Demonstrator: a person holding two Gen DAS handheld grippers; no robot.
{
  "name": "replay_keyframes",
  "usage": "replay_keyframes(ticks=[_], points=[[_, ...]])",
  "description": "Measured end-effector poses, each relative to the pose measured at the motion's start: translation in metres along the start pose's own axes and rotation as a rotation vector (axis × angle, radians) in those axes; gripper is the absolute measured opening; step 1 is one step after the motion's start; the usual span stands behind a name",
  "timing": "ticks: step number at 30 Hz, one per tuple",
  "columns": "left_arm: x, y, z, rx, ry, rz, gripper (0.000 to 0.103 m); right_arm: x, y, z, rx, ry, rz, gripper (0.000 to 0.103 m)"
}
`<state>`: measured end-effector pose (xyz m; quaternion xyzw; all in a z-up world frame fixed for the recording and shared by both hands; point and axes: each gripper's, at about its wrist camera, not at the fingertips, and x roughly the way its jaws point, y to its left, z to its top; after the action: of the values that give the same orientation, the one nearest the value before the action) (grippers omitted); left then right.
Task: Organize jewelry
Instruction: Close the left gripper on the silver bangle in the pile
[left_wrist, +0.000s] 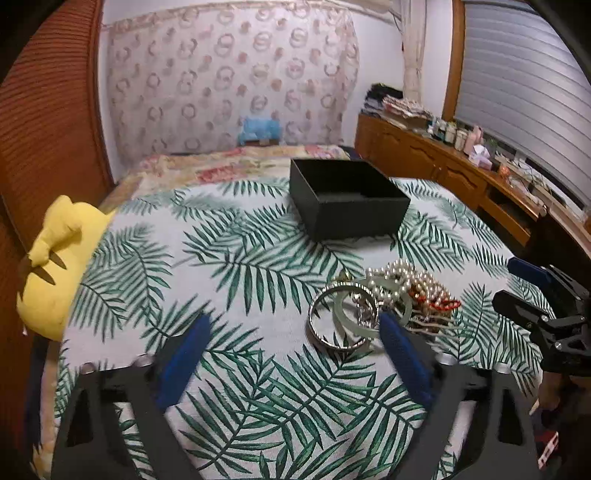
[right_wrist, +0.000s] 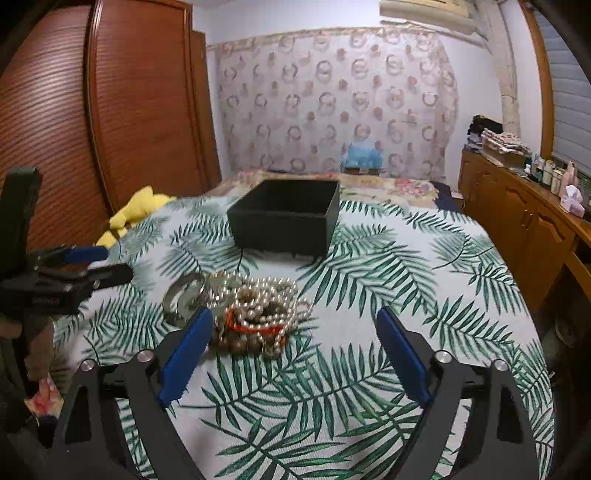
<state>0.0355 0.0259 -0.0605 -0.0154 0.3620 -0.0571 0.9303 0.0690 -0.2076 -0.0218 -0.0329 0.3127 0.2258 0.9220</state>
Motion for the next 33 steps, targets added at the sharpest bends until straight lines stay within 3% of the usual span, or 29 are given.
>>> replay_keyframes(ticks=[14, 22, 25, 33], points=[[0.057, -0.001, 0.011, 0.039, 0.148, -0.107, 0.03, 0.011, 0.005, -0.006, -0.014, 0.049, 0.02, 0.087], [0.071, 0.002, 0.011, 0.041, 0.165, -0.105, 0.022, 0.012, 0.004, -0.007, -0.014, 0.056, 0.022, 0.087], [0.069, 0.004, 0.008, 0.024, 0.151, -0.118, 0.006, 0.012, 0.005, -0.008, -0.018, 0.057, 0.029, 0.087], [0.054, 0.007, 0.003, -0.004, 0.104, -0.102, 0.004, 0.014, 0.006, -0.009, -0.022, 0.061, 0.034, 0.087]])
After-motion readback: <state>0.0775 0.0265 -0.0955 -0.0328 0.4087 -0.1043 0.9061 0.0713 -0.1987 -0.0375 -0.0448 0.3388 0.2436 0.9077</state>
